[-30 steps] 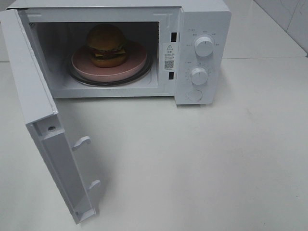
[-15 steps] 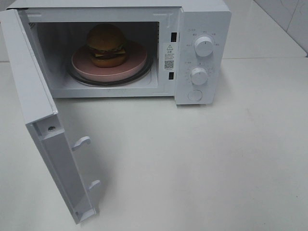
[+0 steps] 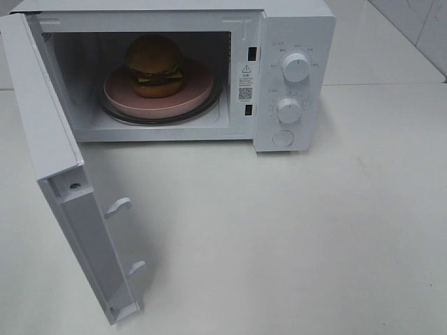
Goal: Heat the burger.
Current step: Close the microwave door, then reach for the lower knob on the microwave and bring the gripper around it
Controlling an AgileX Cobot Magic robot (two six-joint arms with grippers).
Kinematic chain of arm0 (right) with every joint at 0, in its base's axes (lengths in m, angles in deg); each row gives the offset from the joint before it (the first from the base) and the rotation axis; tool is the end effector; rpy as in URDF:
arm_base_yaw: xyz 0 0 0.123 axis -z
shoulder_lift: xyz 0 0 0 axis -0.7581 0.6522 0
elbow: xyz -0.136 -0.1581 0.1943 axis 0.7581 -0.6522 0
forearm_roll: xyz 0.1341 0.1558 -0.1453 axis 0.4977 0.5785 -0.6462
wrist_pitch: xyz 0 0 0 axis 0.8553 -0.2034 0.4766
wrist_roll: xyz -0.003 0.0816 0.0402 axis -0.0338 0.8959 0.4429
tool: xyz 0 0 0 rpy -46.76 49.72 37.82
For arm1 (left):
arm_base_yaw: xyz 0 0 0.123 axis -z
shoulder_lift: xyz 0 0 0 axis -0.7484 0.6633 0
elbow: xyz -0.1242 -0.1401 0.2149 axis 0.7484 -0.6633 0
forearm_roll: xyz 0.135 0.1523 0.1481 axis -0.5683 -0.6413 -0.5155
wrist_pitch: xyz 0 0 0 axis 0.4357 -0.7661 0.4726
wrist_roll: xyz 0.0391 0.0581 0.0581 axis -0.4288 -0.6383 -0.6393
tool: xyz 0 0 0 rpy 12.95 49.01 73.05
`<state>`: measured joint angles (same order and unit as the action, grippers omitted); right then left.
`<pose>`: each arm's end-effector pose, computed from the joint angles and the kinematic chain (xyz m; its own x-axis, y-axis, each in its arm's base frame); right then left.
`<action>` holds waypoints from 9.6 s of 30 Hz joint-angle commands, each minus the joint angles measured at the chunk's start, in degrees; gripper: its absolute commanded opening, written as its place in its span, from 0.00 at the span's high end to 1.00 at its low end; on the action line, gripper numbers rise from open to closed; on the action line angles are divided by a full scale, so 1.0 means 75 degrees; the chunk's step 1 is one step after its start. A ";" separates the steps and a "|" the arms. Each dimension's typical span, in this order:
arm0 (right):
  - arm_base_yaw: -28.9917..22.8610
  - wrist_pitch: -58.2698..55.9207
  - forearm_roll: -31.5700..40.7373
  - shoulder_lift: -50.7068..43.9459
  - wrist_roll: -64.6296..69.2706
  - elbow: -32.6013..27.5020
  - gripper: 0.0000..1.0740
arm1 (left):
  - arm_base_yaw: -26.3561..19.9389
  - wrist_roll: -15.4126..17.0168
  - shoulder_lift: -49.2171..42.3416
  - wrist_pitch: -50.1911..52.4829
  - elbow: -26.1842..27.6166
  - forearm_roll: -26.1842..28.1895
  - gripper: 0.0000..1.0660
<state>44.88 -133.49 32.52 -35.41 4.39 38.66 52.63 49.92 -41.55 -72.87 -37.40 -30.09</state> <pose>-0.0018 -0.0083 0.2843 -0.3725 -0.0049 -0.9280 0.0139 0.9998 -0.0108 -0.0097 -0.0040 0.2808 -0.4568 -0.0113 -0.8895 0.0989 0.9931 -0.0634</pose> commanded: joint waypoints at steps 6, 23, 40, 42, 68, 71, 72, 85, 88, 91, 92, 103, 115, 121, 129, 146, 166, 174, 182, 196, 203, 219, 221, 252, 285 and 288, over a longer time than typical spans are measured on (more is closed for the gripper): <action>-0.0015 0.0122 0.0397 -0.0191 -0.0558 -0.0038 0.30 | 0.0023 0.0038 -0.0130 0.0099 -0.0023 -0.0023 0.06; -0.0015 0.0122 0.0397 -0.0191 -0.0558 -0.0038 0.30 | 0.0023 0.0038 -0.0130 0.0099 -0.0023 -0.0023 0.06; -0.0015 0.0122 0.0397 -0.0191 -0.0550 -0.0038 0.30 | 0.0023 0.0053 0.0840 0.2246 0.0160 -0.0084 0.32; -0.0015 0.0122 0.0397 -0.0191 -0.0550 -0.0038 0.30 | 0.0023 0.0053 0.1329 0.2460 0.0053 -0.0076 0.47; -0.0015 0.0122 0.0397 -0.0191 -0.0542 -0.0038 0.31 | 0.0023 0.0031 0.5004 0.9496 -0.2254 0.0581 1.00; -0.0015 0.0122 0.0397 -0.0191 -0.0535 -0.0038 0.31 | 0.0023 0.0069 0.5500 1.0611 -0.2521 0.0504 1.00; -0.0015 0.0122 0.0397 -0.0191 -0.0535 -0.0038 0.31 | 0.0023 0.0115 0.5921 1.1199 -0.2636 0.0237 1.00; -0.0015 0.0122 0.0390 -0.0191 -0.0535 -0.0038 0.31 | 0.0023 0.2452 0.8411 1.3254 -0.2651 -0.3331 1.00; -0.0015 0.0122 0.0390 -0.0191 -0.0535 -0.0038 0.31 | 0.0023 0.2659 0.9274 1.4461 -0.2651 -0.3973 1.00; -0.0015 0.0122 0.0390 -0.0191 -0.0535 -0.0038 0.31 | 0.0023 0.2659 0.9878 1.5416 -0.2643 -0.4171 1.00; -0.0015 0.0122 0.0390 -0.0191 -0.0535 -0.0038 0.31 | 0.0023 0.2659 0.9878 1.5416 -0.2643 -0.4171 1.00; -0.0015 0.0122 0.0390 -0.0191 -0.0535 -0.0038 0.31 | 0.0138 0.2620 1.1337 1.6440 -0.2353 -0.4087 1.00; -0.0015 0.0122 0.0390 -0.0191 -0.0527 -0.0038 0.31 | 0.2704 0.0909 1.2055 1.6555 -0.1948 -0.0573 1.00; -0.0015 0.0122 0.0390 -0.0191 -0.0527 -0.0038 0.31 | 0.3499 0.0596 1.2391 1.6570 -0.1329 -0.0008 1.00; -0.0015 0.0122 0.0390 -0.0191 -0.0527 -0.0038 0.31 | 0.4461 0.0015 1.3109 1.6173 -0.0053 0.1253 1.00; -0.0015 0.0122 0.0390 -0.0191 -0.0527 -0.0038 0.31 | 0.4652 0.0000 1.4530 1.4966 0.2399 0.1375 1.00; -0.0015 0.0122 0.0382 -0.0191 -0.0527 -0.0038 0.31 | 0.4645 -0.0252 1.5829 1.4691 0.4416 0.1917 1.00; -0.0015 0.0122 0.0382 -0.0191 -0.0527 -0.0038 0.31 | 0.4637 -0.0947 1.5974 1.4538 0.4920 0.2086 1.00; -0.0015 0.0122 0.0382 -0.0191 -0.0527 -0.0038 0.31 | 0.4927 -0.0947 1.5745 1.3980 0.4507 0.1406 1.00; -0.0015 0.0122 0.0382 -0.0191 -0.0527 -0.0038 0.31 | 0.5225 -0.0955 1.4240 0.9397 0.3613 0.1283 0.37; -0.0015 0.0122 0.0382 -0.0191 -0.0527 -0.0038 0.31 | 0.5202 -0.0978 1.3499 0.6814 0.3613 0.1100 0.05; -0.0015 0.0122 0.0382 -0.0191 -0.0527 -0.0038 0.31 | 0.4950 -0.0619 1.1406 0.3025 0.3613 0.0145 0.06; -0.0015 0.0122 0.0382 -0.0191 -0.0527 -0.0038 0.31 | 0.4798 -0.0542 1.1299 0.2880 0.3613 0.0145 0.06; -0.0015 0.0122 0.0382 -0.0191 -0.0527 -0.0038 0.31 | -0.0283 -0.0336 0.8281 -0.0917 0.3254 0.0115 0.06; -0.0015 0.0122 0.0435 -0.0191 -0.0519 -0.0038 0.31 | -0.0283 -0.0290 0.1849 0.0092 -0.0008 0.0267 0.06; -0.0015 0.0122 0.0435 -0.0191 -0.0519 -0.0038 0.31 | -0.0283 -0.0290 0.1215 0.0122 -0.0008 0.0649 0.06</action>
<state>44.88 -133.43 35.44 -35.41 0.95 38.49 50.63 47.22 -29.41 -72.87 -37.28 -27.34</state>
